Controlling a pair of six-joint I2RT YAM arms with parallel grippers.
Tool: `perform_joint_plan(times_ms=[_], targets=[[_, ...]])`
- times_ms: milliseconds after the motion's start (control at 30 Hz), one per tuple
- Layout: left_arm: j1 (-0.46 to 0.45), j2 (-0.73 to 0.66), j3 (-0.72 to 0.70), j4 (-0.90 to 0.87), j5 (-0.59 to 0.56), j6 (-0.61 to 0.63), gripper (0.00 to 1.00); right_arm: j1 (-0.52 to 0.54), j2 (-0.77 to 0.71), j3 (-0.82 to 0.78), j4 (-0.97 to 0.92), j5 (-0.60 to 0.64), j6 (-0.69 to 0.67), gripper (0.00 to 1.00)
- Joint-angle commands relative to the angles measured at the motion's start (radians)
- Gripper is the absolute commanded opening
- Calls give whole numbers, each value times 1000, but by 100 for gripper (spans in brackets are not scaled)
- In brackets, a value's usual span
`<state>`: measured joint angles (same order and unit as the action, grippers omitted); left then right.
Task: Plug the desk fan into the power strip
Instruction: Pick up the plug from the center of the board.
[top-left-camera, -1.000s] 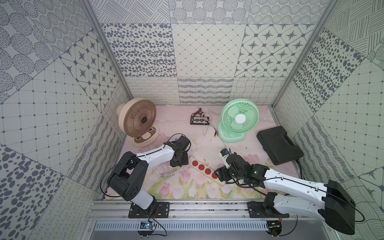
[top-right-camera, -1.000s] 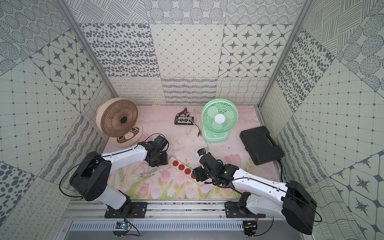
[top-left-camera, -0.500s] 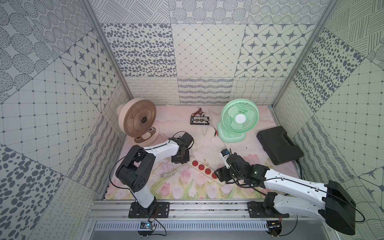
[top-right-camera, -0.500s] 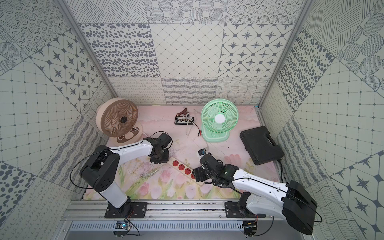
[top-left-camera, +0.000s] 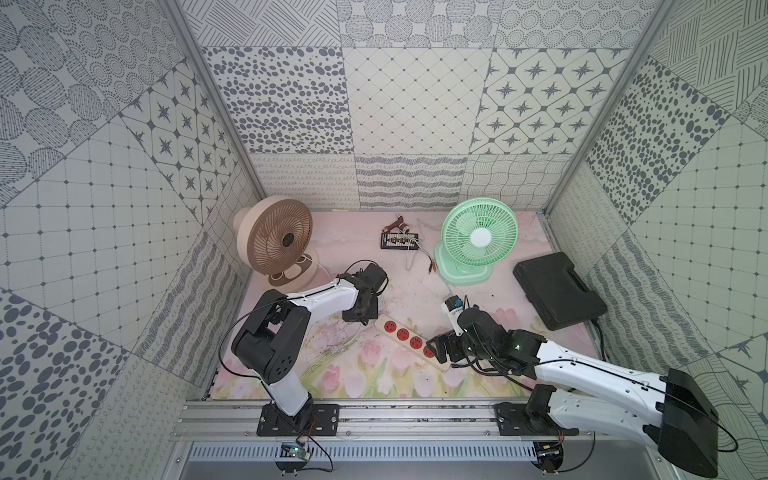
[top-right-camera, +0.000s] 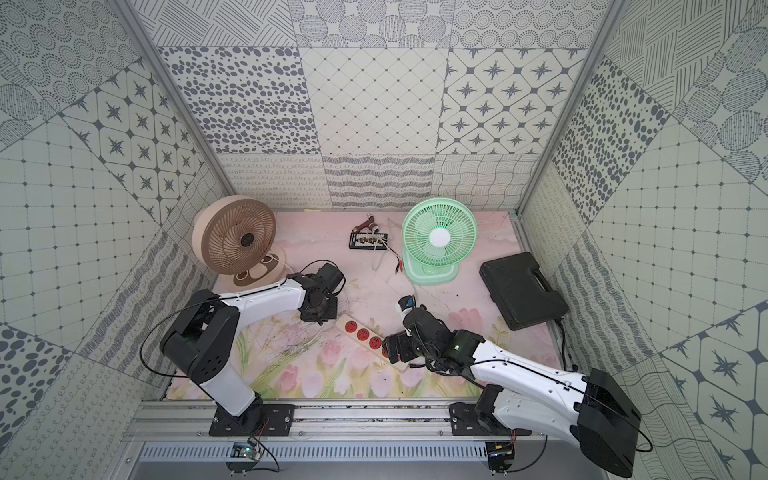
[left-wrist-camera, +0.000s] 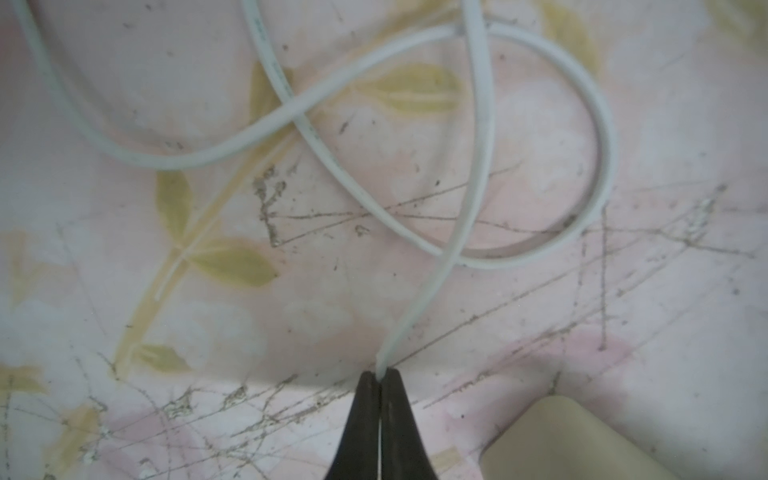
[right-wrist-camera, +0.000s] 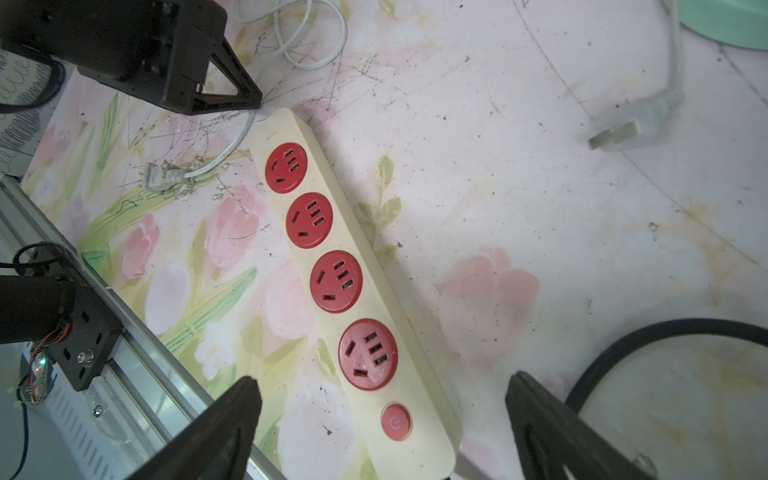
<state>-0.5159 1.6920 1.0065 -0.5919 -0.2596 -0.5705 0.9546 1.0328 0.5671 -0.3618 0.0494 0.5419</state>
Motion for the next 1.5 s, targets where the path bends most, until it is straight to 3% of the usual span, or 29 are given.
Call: perform_joint_plan(times_ms=[0, 167, 600, 900, 1033, 1367, 1467], targets=[[0, -70, 25, -47, -104, 21, 0, 4, -16, 3, 38, 3, 29, 97], [0, -174, 45, -79, -100, 3, 0, 2, -20, 13, 37, -19, 65, 97], [0, -437, 95, -142, 46, -84, 0, -26, 2, 64, 137, -82, 121, 97], [1, -513, 145, -163, 194, -125, 0, -1, 129, 149, 267, -235, 30, 93], [0, -567, 130, -144, 253, -166, 0, 49, 225, 226, 265, -167, -13, 89], [-1, -659, 51, -33, 319, -301, 0, 192, 423, 387, 346, 172, 29, 81], [-2, -664, 35, -8, 323, -321, 0, 215, 469, 399, 415, 168, 42, 80]])
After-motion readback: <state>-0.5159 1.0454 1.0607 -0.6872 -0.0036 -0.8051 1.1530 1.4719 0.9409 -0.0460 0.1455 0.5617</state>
